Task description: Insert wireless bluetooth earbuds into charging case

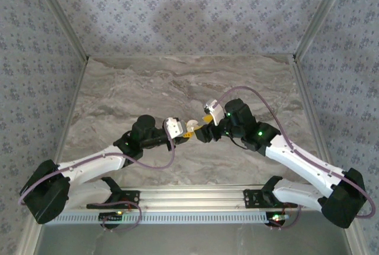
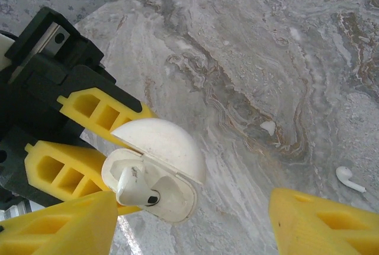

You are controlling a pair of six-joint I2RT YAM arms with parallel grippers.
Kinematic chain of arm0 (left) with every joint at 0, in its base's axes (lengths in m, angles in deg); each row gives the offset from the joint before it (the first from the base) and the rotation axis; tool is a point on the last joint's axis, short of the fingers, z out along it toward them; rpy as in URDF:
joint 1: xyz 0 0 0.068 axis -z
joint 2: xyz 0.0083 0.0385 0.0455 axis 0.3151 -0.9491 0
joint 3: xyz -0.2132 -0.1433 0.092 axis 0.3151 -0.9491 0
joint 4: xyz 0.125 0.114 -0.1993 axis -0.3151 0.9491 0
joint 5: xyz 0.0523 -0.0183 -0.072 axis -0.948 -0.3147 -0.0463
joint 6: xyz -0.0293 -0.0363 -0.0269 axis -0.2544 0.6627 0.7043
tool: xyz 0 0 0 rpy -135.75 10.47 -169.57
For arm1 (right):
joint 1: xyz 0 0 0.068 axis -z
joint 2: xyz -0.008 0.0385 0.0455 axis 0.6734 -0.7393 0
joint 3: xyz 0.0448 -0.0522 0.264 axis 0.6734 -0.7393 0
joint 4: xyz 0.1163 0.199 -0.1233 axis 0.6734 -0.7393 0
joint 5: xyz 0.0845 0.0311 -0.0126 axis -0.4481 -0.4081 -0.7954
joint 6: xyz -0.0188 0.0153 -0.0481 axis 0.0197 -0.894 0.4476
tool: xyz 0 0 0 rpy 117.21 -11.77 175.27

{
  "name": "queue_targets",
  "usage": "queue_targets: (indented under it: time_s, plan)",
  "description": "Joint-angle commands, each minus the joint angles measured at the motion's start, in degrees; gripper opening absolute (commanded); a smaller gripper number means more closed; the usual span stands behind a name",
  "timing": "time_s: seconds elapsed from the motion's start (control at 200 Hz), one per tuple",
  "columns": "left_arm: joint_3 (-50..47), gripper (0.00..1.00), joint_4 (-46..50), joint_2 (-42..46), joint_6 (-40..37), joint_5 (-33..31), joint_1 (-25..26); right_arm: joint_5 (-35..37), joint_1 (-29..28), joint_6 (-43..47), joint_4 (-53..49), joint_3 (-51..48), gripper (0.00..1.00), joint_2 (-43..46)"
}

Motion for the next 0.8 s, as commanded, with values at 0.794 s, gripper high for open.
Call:
queue_targets:
  time_s: [0.794]
  plan:
    - [0.14,0.10,-0.54,1.67,-0.14,0.97,0.26,-0.24,1.93,-4.06,1.09,1.34,0.68,-0.76]
